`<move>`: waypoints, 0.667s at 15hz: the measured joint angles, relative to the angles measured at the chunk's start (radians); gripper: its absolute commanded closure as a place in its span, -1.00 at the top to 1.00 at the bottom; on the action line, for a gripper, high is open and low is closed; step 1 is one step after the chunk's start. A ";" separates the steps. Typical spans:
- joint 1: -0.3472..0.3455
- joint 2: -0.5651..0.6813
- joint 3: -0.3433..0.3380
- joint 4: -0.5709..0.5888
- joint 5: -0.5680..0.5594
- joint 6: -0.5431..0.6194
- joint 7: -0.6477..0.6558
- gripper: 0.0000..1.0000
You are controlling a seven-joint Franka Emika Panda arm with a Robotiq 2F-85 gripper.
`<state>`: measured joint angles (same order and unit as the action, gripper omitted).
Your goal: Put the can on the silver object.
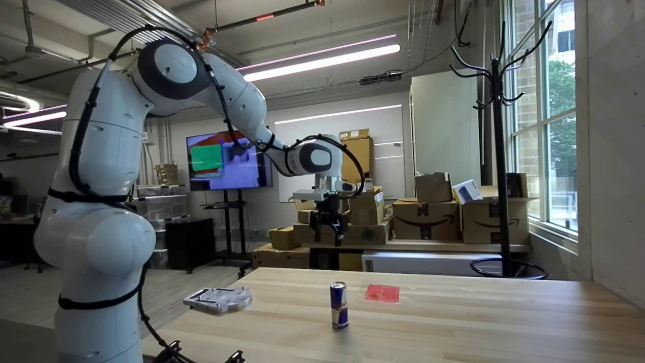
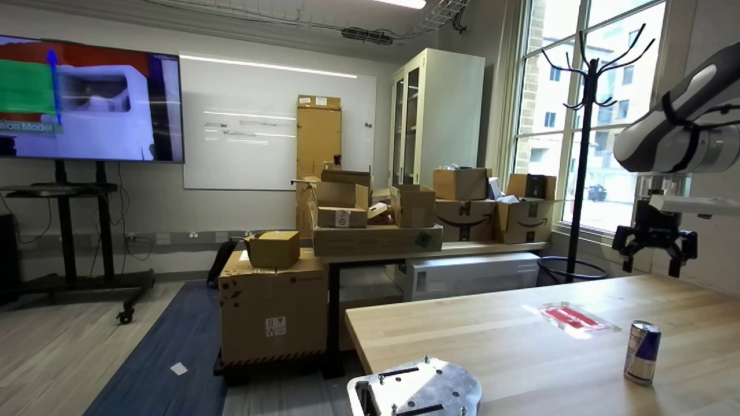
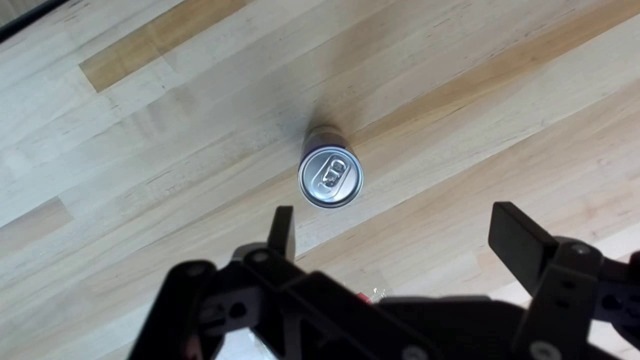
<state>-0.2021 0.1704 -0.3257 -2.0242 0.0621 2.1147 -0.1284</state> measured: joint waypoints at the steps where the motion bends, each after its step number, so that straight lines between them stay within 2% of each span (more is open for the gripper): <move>1: 0.000 0.024 0.002 0.000 0.000 0.020 0.006 1.00; 5: -0.009 0.111 0.004 0.001 0.000 0.078 0.024 1.00; 10: -0.041 0.194 0.014 0.021 0.017 0.095 0.026 1.00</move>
<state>-0.2432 0.3642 -0.3121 -2.0030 0.0787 2.2097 -0.1025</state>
